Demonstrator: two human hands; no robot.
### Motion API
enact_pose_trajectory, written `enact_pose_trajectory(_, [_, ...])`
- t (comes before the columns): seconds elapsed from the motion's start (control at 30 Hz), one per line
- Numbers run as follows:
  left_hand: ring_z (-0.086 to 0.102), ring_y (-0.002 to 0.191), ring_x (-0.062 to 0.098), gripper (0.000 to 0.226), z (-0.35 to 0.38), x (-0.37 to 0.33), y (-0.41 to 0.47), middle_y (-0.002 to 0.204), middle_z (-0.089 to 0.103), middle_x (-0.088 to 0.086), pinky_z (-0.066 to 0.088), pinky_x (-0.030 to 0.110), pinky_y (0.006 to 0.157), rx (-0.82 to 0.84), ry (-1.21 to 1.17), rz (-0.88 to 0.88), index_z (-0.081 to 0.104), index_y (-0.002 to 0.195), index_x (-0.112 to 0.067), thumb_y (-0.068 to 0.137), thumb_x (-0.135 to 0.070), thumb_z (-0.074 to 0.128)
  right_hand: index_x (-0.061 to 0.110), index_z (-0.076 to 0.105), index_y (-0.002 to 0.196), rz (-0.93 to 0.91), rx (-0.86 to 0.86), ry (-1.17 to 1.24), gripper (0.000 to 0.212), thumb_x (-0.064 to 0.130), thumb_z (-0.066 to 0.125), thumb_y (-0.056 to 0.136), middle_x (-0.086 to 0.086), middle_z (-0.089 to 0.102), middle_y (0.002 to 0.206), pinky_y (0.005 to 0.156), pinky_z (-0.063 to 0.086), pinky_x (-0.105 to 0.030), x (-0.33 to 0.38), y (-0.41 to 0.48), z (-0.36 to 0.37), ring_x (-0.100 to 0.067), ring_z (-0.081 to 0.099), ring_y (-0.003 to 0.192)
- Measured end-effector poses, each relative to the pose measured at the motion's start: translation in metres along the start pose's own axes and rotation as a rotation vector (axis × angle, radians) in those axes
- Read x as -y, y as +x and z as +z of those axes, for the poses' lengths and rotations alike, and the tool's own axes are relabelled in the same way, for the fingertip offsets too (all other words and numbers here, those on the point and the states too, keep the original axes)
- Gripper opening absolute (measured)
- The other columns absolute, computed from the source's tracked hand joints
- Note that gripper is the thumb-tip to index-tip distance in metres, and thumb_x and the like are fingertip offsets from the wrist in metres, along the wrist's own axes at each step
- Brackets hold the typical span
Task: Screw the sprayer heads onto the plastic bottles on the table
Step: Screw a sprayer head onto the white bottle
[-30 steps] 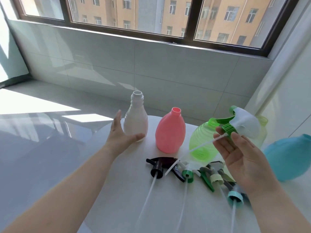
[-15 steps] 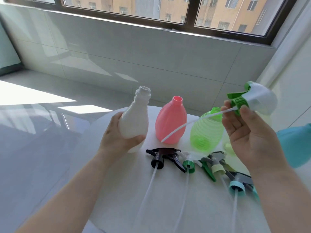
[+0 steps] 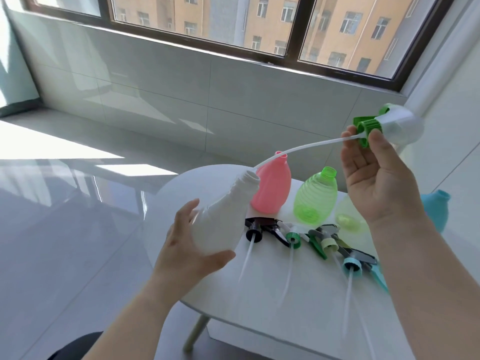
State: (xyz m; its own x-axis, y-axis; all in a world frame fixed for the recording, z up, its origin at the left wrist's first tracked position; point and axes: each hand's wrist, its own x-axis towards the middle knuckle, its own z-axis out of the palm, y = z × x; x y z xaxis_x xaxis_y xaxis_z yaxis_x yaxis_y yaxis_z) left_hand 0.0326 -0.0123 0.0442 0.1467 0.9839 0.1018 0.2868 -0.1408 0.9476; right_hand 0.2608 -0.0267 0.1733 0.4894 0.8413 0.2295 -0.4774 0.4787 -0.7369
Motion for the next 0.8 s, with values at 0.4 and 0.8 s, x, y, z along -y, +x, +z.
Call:
enact_pose_trajectory(0.4, [0.041,0.097,0.014,0.084,-0.003,0.008,0.004,0.112,0.043,-0.007,0.033,0.030,0.077,-0.016,0.054,-0.014,0.032,0.117,-0.042,0.050,-0.031,0.081,0.016,0.059,0.087,-0.076,0.072,-0.116,0.012,0.015,0.047,0.086,0.009,0.073,0.070,0.063,0.052,-0.014,0.014,-0.003,0.007,-0.003,0.067,0.071])
enact_pose_trajectory(0.8, [0.041,0.101,0.010,0.077,0.001,0.002,0.005,0.098,0.038,-0.033,0.033,0.027,0.082,0.036,0.048,0.057,0.027,0.100,-0.057,0.050,-0.033,0.081,0.011,0.060,0.088,0.191,0.343,-0.408,0.027,0.014,0.059,0.061,0.003,0.073,0.072,0.069,0.055,-0.021,-0.035,-0.011,0.014,-0.009,0.067,0.070])
